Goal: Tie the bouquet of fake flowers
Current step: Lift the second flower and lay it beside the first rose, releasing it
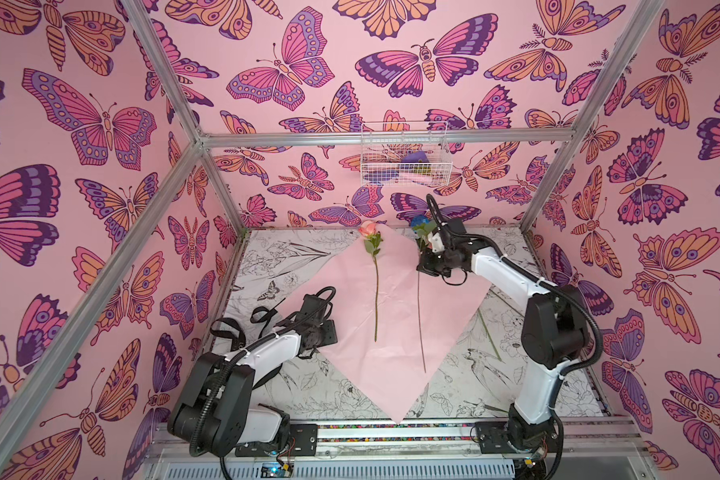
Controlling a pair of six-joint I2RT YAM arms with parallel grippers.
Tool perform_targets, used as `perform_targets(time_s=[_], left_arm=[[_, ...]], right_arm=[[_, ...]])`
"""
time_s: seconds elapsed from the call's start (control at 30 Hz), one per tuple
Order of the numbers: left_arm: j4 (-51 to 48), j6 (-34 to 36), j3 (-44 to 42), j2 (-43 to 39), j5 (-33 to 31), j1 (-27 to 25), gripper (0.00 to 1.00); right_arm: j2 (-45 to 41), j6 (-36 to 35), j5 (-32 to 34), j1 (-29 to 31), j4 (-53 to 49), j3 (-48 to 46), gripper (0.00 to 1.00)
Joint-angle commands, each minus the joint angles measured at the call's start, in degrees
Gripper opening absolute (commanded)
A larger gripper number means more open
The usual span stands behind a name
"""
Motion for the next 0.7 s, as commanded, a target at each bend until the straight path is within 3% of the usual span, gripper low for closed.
perform_targets(time_s=[0.0, 0.67], left_arm=[[-0.3, -0.6, -1.0, -0.5, 1.0, 0.5, 0.58], [0.4, -0.5, -1.0, -0.2, 1.5, 0.5, 0.58]], right_arm=[[6.0, 3.3, 1.0, 1.7, 2.2, 6.4, 0.0], [33.0, 6.4, 0.1, 3.9, 3.3, 34.8, 0.0]])
